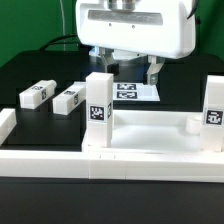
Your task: Assemble desk
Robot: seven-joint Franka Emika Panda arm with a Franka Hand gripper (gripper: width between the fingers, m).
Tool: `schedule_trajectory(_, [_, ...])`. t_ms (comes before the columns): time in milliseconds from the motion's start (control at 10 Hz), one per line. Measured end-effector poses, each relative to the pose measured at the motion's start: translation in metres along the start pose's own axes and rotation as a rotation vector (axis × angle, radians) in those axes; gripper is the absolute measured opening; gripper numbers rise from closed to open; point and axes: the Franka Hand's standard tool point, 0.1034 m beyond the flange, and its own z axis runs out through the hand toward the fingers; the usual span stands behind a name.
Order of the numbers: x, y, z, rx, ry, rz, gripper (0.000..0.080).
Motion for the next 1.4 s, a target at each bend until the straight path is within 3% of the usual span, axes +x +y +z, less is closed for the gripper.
schedule_trajectory(200, [-0.002, -0.001, 0.001, 0.010, -0.009, 0.141, 0.0649])
schedule_trajectory(400, [-0.011, 0.008, 0.010, 0.009, -0.039, 0.392, 0.0649])
schedule_trajectory(600, [-0.022, 0.005, 0.018, 0.014, -0.041, 0.602, 0.0649])
schedule_trajectory(1100, [-0.030, 0.007, 0.026, 0.027, -0.061, 0.882, 0.0649])
schedule_trajectory(1400, [-0.043, 0.020, 0.044, -0.010, -0.056, 0.879, 0.0649])
